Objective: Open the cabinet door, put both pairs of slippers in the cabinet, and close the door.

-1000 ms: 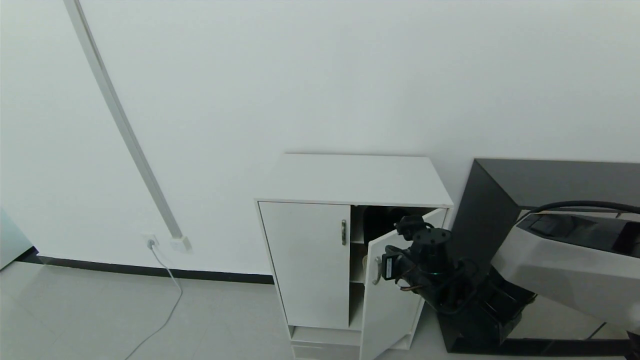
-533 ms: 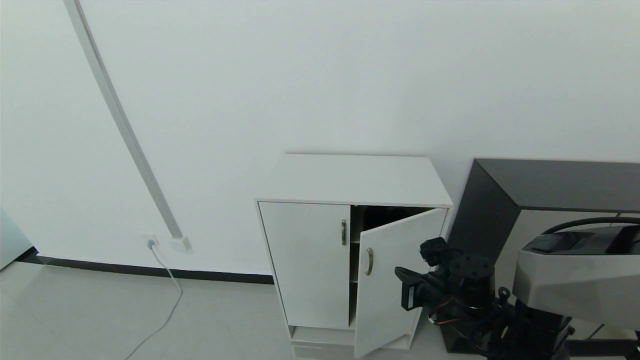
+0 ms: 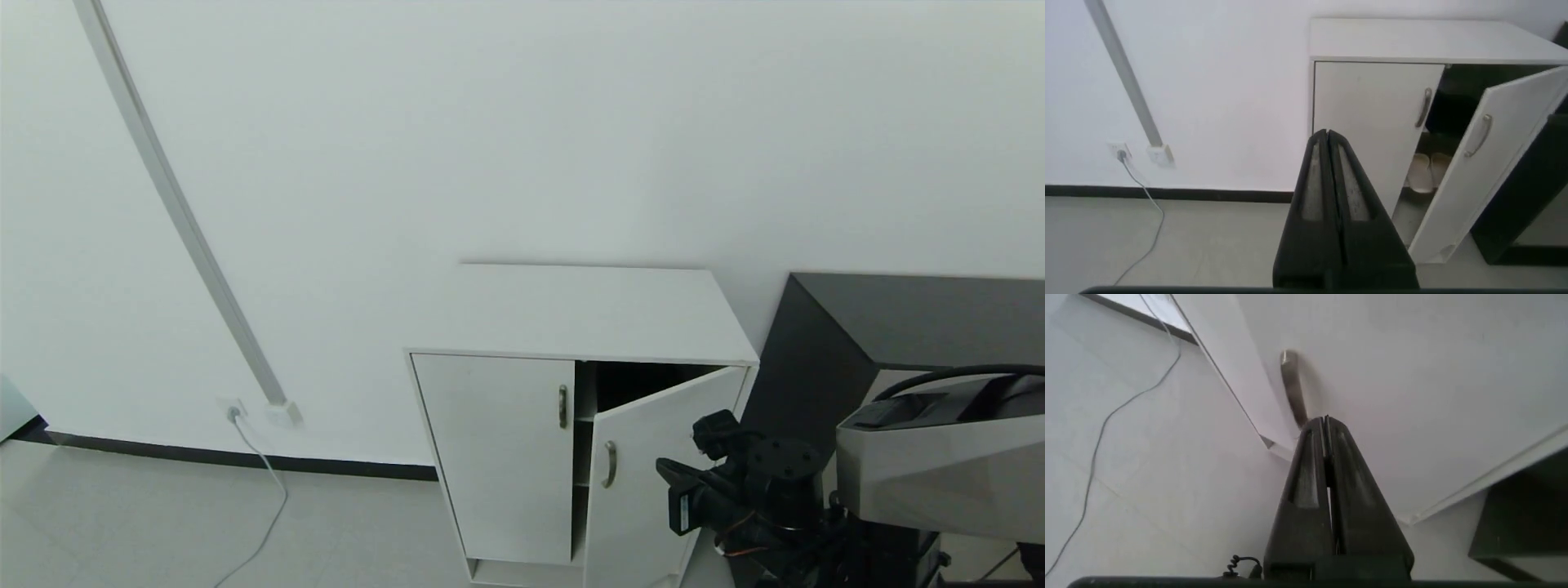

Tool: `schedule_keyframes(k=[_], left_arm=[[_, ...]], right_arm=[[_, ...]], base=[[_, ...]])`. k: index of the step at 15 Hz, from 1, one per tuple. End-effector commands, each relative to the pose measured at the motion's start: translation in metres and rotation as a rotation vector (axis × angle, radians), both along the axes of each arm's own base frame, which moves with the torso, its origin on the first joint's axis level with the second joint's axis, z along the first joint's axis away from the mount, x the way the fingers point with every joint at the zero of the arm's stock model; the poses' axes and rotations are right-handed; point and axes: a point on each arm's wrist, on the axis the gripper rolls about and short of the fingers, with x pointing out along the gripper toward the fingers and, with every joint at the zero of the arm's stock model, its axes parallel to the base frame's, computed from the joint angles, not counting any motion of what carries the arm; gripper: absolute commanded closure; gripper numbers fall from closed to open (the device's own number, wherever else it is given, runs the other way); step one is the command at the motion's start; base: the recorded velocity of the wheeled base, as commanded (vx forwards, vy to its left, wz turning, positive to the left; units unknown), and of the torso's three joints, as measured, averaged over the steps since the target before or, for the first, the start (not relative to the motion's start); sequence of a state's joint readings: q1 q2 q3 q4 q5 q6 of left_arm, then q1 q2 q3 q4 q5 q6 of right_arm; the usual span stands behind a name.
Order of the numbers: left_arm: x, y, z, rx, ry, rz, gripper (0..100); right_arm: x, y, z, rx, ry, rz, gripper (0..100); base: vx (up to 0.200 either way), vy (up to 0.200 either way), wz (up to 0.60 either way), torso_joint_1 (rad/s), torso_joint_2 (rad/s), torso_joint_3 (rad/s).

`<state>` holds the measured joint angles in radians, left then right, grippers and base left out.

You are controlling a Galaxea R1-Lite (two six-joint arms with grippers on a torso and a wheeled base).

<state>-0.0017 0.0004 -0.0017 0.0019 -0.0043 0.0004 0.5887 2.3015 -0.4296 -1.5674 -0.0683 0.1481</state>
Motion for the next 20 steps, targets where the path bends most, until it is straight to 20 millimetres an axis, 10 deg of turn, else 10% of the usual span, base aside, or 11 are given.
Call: schedule_keyframes(k=[1, 20], left_arm=[[0.000, 0.000, 0.000, 0.000, 0.001, 0.000, 100], [0.000, 0.000, 0.000, -0.002, 0.001, 0.001, 100]], right_arm=[[-0.001, 0.000, -0.004, -0.014, 0.009, 0.003, 100], [0.053, 0.020, 0.001, 0.020, -0.044, -0.039, 100]], base=[[0.000, 0.000, 0.00, 0.000, 0.00, 0.000], [0.000, 0.000, 0.00, 0.000, 0.00, 0.000]])
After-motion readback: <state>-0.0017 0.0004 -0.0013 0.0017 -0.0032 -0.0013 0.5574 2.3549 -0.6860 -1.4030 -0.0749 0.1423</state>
